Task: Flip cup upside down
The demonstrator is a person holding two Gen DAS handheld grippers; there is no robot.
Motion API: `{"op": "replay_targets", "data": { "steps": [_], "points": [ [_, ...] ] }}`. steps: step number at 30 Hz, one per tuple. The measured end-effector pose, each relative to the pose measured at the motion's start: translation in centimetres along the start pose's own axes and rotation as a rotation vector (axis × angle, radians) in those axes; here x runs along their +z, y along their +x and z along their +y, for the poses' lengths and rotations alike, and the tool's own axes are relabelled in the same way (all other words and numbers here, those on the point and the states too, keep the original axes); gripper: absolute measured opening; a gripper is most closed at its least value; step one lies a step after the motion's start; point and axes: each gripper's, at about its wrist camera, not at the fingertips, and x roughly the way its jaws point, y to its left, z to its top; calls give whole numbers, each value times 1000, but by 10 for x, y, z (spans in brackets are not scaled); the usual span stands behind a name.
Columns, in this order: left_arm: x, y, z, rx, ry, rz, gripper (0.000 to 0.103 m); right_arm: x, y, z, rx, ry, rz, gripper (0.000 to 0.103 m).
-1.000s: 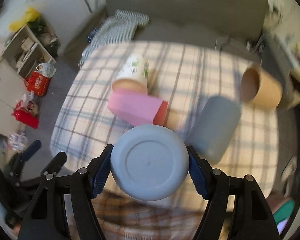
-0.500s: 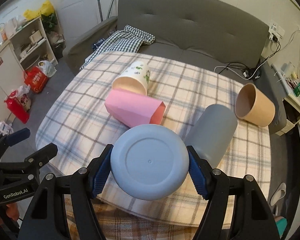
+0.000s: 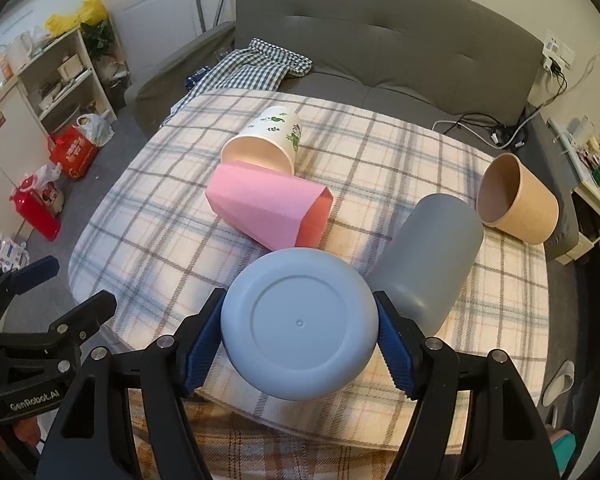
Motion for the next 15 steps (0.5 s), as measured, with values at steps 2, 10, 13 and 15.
{"op": "replay_targets", "data": {
  "steps": [2, 10, 13, 15],
  "points": [
    [13, 16, -51, 3, 5, -6, 93, 0, -1, -2, 4, 8, 2, 71],
    [52, 21, -235, 15, 30, -74, 93, 5, -43, -5, 27, 12, -104, 76],
    [64, 11, -310, 22, 50, -121, 93, 4, -64, -11, 38, 23, -149, 76],
    [73, 8, -357, 22, 61, -153, 93, 2, -80, -15, 37, 30, -180, 76]
  ]
}}
